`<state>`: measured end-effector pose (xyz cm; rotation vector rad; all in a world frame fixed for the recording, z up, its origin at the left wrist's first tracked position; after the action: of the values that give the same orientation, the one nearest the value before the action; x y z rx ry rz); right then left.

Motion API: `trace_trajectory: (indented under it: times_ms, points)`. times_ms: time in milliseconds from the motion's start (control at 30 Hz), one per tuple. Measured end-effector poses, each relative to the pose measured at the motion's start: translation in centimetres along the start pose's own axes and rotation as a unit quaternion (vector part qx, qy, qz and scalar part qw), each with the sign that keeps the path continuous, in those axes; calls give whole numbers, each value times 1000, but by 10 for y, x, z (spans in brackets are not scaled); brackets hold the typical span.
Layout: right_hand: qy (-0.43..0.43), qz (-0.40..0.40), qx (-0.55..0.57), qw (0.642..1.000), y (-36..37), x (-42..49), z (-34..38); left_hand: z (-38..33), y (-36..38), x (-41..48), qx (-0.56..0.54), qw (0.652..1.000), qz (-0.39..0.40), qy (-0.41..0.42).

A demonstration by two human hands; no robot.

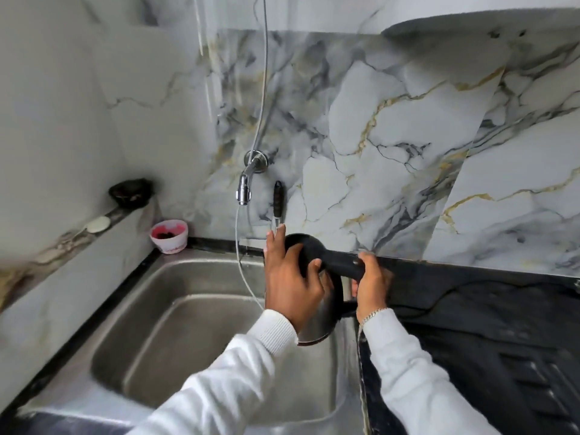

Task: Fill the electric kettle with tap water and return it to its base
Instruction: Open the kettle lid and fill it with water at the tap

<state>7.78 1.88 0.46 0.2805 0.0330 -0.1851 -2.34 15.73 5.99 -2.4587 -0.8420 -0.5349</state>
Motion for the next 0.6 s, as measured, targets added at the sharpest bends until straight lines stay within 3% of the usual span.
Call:
trace_trajectory:
  times_ms: [100, 167, 233, 467, 600]
  points:
    - [29, 13, -5, 999, 28, -7, -21, -2, -17, 16, 33, 995, 12, 93]
    - [18, 30, -10, 999, 46, -9, -32, -14, -17, 25, 68, 979, 50, 188]
    - [18, 38, -15, 999, 59, -11, -42, -21, -16, 30, 41, 967, 101, 230]
    - [69, 47, -40, 996, 78, -5, -77, 11, -39, 79, -240, 954, 168, 57]
    - [105, 50, -14, 993, 90, 1, -90, 35, -56, 117, -359, 926, 109, -40]
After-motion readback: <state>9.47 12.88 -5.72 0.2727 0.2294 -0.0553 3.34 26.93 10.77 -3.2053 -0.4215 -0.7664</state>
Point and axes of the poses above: each hand's wrist, its own x-axis towards the middle knuckle, its own y-axis out of the palm, z = x × y, the point moved 5 cm from there along x, towards the middle knuckle, and after that the axes turned 8 degrees about -x, right-handed, at the moved point
